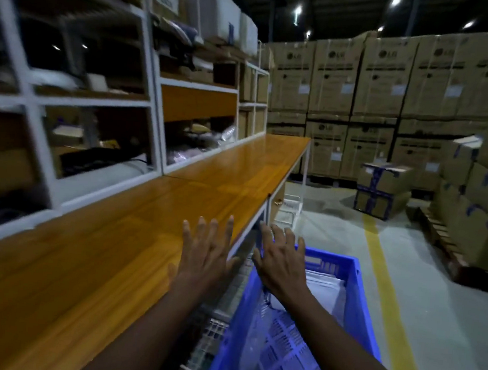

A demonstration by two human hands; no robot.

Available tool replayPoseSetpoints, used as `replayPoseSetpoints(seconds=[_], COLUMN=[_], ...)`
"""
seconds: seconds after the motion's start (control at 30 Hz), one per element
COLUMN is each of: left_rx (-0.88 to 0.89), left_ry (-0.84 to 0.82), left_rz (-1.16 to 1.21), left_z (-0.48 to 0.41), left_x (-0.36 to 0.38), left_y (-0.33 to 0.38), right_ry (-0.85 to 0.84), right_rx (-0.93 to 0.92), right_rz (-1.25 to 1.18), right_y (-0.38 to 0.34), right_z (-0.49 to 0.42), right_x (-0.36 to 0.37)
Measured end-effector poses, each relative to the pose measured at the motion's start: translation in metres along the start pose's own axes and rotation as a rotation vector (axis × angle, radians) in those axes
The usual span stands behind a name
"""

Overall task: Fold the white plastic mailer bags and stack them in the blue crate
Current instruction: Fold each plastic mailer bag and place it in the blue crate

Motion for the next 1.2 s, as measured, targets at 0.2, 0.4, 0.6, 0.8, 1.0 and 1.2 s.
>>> replayPoseSetpoints(seconds=[0.2,0.4,0.6,0.8,1.0,1.2], left_rx=[-0.224,-0.436,-0.582,-0.733,-0.835,-0.839], left_ry=[-0.093,-0.134,-0.211,-0.341,-0.422,-0.475], left_rz=[-0.035,-0.152,-0.278,-0.361,-0.516,-0.61], left_z=[0.104,0.208,0.302,0.352,0.374,0.406], left_x=[-0.004,-0.006,-0.006,-0.004,0.001,-0.008], left_y=[-0.131,-0.239,-0.321,-0.387,-0.446,-0.476], right_ry=[-0.061,-0.152,-0.366,-0.509,-0.539,-0.522], right_rx=[-0.186,-0.443,-0.585,-0.617,-0.558,-0.549], right_rz=[-0.193,-0.355,-0.429,-0.559,-0.599,-0.623], right_y=[-0.157,-0.317,-0.436,-0.499,-0.508,-0.508], right_z=[0.015,0.064,0.117,0.127,0.111,0.106], right_x=[0.011,0.032,0.08,0.12,0.137,0.143])
Point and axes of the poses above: each hand's wrist, its own z-axis away from the middle knuckle, its own x-axis out of the palm, y = z × x, the point moved 7 cm from there along -z, towards the middle knuckle, and after that the axes turned 15 degrees about -z, right-handed, at the moved point
